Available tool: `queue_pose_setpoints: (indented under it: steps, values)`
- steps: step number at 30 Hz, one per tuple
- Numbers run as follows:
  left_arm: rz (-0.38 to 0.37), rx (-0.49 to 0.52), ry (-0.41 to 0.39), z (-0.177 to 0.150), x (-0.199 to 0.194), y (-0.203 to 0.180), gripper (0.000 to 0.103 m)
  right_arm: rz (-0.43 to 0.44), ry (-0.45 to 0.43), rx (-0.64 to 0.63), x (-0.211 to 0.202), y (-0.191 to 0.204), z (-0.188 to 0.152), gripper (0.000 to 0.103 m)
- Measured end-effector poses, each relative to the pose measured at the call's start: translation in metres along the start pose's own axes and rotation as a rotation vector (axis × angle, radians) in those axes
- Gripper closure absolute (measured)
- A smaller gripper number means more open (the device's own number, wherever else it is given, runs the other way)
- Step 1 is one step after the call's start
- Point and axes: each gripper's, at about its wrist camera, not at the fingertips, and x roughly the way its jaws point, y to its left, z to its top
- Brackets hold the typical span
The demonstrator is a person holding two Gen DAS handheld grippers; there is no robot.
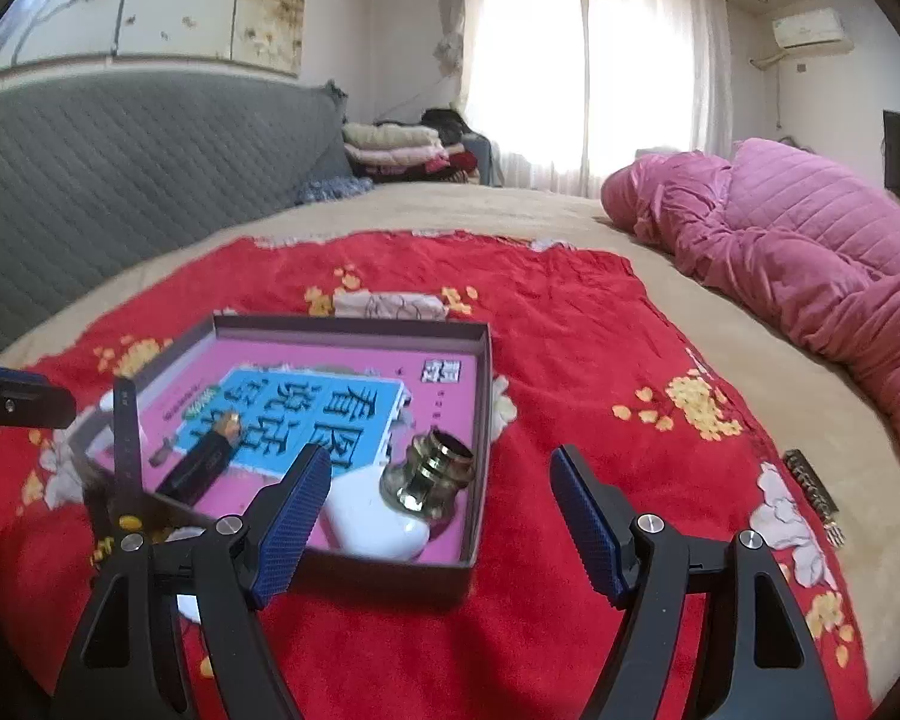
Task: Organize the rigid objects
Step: 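Withdraw both tools from the tray back toward the remaining objects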
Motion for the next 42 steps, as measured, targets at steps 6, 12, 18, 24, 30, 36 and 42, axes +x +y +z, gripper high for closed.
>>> queue_pose_setpoints:
  steps: [6,12,18,24,30,36,42]
  values:
    - [-0.013,-0.004,0.001,-0.008,0.000,0.003,0.049,0.011,0.025,-0.015,-0.011,0.014,-0.002,0.026]
    - [-0.030,-0.023,0.008,-0.015,-0.001,0.010,0.049,0.028,0.042,-0.037,-0.024,0.026,-0.007,0.026]
    - [-0.036,-0.025,0.013,-0.021,-0.004,0.011,0.049,0.042,0.041,-0.050,-0.036,0.035,-0.008,0.026]
    - [-0.054,-0.013,0.018,-0.026,-0.008,0.009,0.049,0.059,0.050,-0.066,-0.046,0.047,-0.010,0.026]
    - [-0.064,-0.022,0.025,-0.028,-0.010,0.014,0.049,0.095,0.063,-0.061,-0.054,0.057,-0.010,0.026]
    - [-0.071,-0.042,0.043,-0.034,-0.012,0.022,0.049,0.134,0.081,-0.060,-0.061,0.066,-0.011,0.026]
    - [-0.087,-0.031,0.086,-0.046,-0.009,0.021,0.049,0.157,0.135,-0.085,-0.057,0.077,-0.016,0.026]
